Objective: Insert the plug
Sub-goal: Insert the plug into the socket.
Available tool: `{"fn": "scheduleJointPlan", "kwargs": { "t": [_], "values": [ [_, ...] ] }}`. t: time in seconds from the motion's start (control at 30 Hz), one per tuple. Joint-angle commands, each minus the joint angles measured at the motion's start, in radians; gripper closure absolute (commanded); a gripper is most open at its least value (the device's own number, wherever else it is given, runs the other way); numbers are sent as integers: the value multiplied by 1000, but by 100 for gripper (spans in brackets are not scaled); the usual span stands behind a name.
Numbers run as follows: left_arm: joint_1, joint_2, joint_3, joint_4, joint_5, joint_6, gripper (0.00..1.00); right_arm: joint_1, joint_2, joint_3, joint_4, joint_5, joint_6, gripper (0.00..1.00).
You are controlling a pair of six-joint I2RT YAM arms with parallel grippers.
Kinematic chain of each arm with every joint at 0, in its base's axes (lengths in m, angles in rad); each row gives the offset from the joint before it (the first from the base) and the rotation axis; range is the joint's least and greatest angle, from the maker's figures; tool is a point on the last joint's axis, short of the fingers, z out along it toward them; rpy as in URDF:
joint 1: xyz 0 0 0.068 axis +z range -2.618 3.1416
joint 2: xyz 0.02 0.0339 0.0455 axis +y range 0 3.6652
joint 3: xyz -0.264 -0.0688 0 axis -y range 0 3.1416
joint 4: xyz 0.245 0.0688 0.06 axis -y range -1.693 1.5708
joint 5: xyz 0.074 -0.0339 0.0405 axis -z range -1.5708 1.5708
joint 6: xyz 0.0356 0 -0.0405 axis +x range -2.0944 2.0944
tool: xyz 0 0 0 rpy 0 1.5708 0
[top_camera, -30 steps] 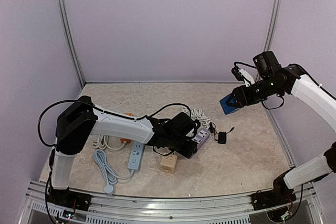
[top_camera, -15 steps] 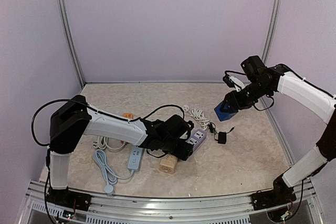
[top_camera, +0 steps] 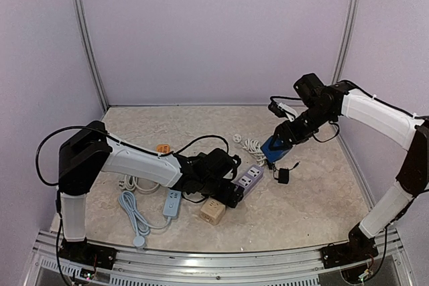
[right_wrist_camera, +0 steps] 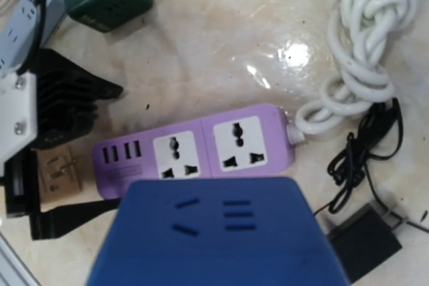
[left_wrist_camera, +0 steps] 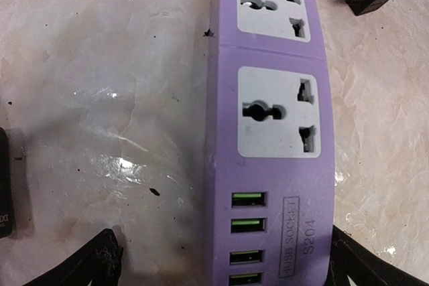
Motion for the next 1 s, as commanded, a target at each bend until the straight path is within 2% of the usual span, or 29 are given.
{"fn": "scheduleJointPlan", "kwargs": {
  "t": [0.0, 0.13, 0.23, 0.97],
  "values": [
    [10, -8, -52, -49, 7, -23, 1, 11, 74, 52, -23, 10, -73, 88],
    [20, -21, -81, -43, 4, -37, 1, 61, 145, 93, -42, 131, -76, 89],
    [27, -43, -106, -36, 1, -35, 1, 92, 173, 117, -38, 166, -76, 89],
    [68, -150, -180, 82, 109, -127, 1, 192, 228, 136, 26, 277, -72, 90]
  ]
}}
